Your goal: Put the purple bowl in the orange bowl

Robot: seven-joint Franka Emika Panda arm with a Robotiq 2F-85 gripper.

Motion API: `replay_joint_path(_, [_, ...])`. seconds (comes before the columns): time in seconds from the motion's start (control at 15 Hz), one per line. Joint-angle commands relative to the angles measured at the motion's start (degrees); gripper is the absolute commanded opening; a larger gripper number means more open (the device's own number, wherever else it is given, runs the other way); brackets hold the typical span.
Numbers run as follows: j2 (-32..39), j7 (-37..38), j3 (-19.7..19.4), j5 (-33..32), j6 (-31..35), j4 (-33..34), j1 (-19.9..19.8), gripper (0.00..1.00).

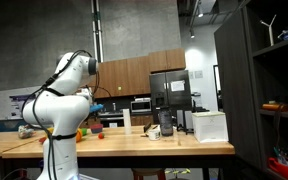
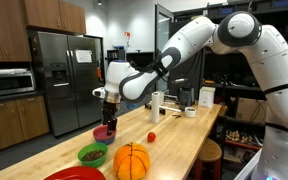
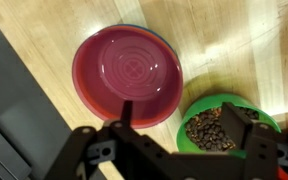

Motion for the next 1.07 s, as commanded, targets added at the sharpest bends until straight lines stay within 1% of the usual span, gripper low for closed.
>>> replay_joint_path(0.0, [-3.64, 4.88, -0.68, 2.74, -3.27, -1.20, -0.54, 1.00])
replay_joint_path(0.27, [-5.91, 11.23, -1.25, 6.82, -5.69, -1.36, -1.36, 1.00])
replay_joint_path(0.47, [-7.68, 16.05, -1.97, 9.47, -6.40, -1.83, -1.72, 1.00])
replay_joint_path(0.67, [-9.76, 20.63, -2.85, 10.75, -6.02, -2.97, -1.84, 1.00])
replay_joint_path(1.0, [-15.04, 25.41, -3.43, 12.41, -5.32, -7.31, -2.12, 1.00])
